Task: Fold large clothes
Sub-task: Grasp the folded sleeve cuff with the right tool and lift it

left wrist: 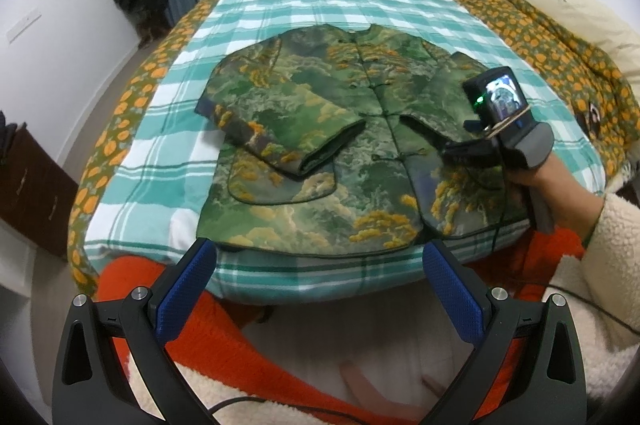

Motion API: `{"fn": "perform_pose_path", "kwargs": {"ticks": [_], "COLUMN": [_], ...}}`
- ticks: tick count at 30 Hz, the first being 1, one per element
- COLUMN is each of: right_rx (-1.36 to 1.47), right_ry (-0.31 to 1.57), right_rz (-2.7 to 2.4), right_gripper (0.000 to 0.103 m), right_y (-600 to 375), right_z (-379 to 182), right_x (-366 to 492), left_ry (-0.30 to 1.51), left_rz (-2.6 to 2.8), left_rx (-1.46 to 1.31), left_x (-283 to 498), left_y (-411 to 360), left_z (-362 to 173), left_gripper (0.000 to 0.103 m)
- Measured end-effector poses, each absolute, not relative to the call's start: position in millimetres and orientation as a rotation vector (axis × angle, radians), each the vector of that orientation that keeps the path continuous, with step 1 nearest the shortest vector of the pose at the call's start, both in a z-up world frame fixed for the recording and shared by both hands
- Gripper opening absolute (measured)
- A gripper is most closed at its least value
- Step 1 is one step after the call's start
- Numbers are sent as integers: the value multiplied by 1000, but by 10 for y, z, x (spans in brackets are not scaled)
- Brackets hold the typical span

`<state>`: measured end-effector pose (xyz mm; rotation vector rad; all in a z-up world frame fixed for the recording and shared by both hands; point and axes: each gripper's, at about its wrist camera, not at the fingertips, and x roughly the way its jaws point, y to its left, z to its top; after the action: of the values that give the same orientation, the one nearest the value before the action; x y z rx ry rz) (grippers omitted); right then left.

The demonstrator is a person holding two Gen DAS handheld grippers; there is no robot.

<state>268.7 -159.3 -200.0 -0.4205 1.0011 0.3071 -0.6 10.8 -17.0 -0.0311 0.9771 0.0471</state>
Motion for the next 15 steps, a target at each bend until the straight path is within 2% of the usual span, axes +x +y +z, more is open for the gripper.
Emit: {"fn": "perform_pose_path", "kwargs": {"ticks": [2,4,5,15], "right_rx": [-354,-313,-314,-206], "right_ry": [1007,993,972,704], "right_rz": [328,342,328,80], "right_gripper": [55,19,14,12], "right_y": [-1679,-1743,-1780,-2811], "right_z": [-1954,-1846,-1772,-582], "right_x": [2676,2605,2562,2094], "left_ry": [989,997,1003,977], "left_rz": [39,26,17,28], "left_rx": [-41,-43,-41,67], "left_x": [7,29,38,108], "left_y": [123,110,89,34], "left_z": [-200,-225,-236,-278], "left_gripper": [102,102,102,102]}}
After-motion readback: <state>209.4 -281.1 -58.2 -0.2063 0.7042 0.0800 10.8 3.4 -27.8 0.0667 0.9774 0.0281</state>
